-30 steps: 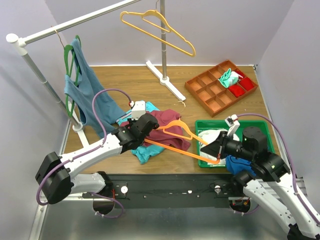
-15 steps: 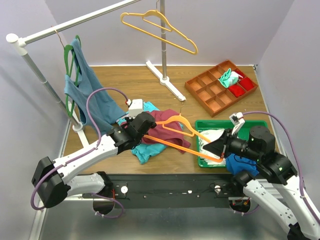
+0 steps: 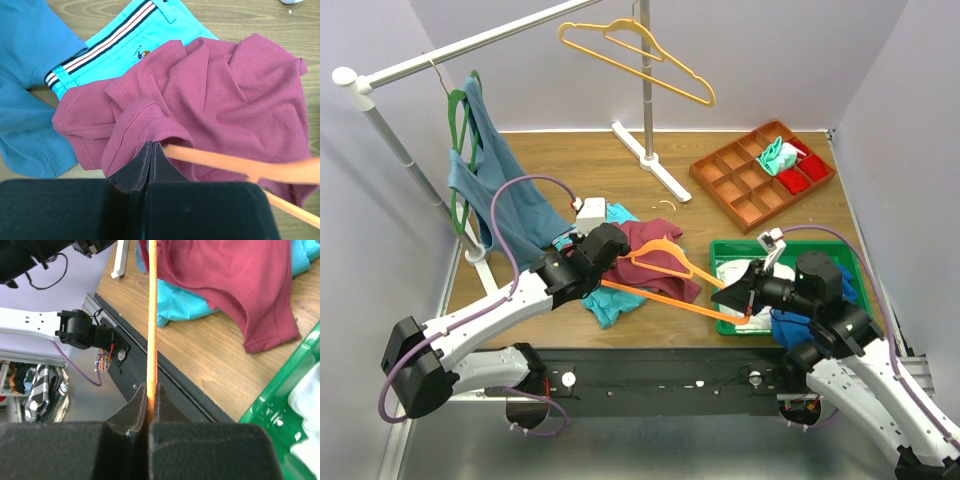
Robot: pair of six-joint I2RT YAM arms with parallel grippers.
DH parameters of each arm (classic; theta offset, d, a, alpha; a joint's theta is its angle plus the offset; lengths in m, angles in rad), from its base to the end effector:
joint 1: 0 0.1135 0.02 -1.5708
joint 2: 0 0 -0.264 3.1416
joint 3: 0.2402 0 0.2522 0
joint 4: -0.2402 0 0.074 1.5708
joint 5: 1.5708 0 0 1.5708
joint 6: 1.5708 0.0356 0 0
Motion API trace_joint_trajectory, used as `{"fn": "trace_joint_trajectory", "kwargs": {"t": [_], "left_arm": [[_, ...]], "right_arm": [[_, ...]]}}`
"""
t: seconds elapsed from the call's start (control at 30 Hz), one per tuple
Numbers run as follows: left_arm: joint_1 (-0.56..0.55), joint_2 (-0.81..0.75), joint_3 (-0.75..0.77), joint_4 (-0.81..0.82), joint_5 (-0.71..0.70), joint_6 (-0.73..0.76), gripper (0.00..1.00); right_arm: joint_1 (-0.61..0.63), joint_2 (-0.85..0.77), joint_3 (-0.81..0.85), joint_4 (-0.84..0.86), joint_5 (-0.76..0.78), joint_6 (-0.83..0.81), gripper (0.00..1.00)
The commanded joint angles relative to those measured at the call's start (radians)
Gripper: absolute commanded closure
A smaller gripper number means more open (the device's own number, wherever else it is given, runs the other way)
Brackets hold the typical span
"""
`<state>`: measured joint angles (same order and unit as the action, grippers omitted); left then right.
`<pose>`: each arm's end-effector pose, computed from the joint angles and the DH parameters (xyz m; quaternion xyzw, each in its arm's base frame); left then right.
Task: Place the tank top on the hanger
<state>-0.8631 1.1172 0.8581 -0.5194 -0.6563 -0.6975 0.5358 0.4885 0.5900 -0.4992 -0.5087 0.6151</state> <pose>0.1655 -0.1601 0.2743 -0.0517 0.8806 -0.0457 0.4688 0.0955 0.0769 0.2812 -0.1072 0.8109 0.4673 0.3354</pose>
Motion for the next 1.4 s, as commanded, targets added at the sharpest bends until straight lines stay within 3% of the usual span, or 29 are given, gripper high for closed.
{"fn": "trace_joint_trajectory", "kwargs": {"t": [0.0, 0.33, 0.7, 0.9, 1.27, 1.37], "left_arm": [[0.004, -0.023, 0.030, 0.015, 0.023, 0.021, 0.97], [0.004, -0.060, 0.015, -0.021, 0.009, 0.009, 0.97], [0.006, -0.010, 0.107, -0.008, 0.033, 0.020, 0.97], [0.007, 0.030, 0.131, -0.005, 0.053, 0.020, 0.97], [0.016, 0.061, 0.147, 0.002, 0.058, 0.019, 0.97], [0.021, 0.073, 0.154, -0.002, 0.061, 0.021, 0.97]], "right_arm": [[0.004, 0.013, -0.070, 0.229, -0.070, 0.023, 0.99], [0.004, 0.021, 0.031, 0.100, 0.067, -0.089, 0.99], [0.004, 0.099, -0.114, 0.399, -0.100, 0.015, 0.99], [0.004, 0.142, -0.147, 0.490, -0.119, 0.021, 0.99], [0.004, 0.234, -0.269, 0.839, -0.129, 0.057, 0.99], [0.004, 0.248, -0.275, 0.853, -0.103, 0.048, 0.99]]}}
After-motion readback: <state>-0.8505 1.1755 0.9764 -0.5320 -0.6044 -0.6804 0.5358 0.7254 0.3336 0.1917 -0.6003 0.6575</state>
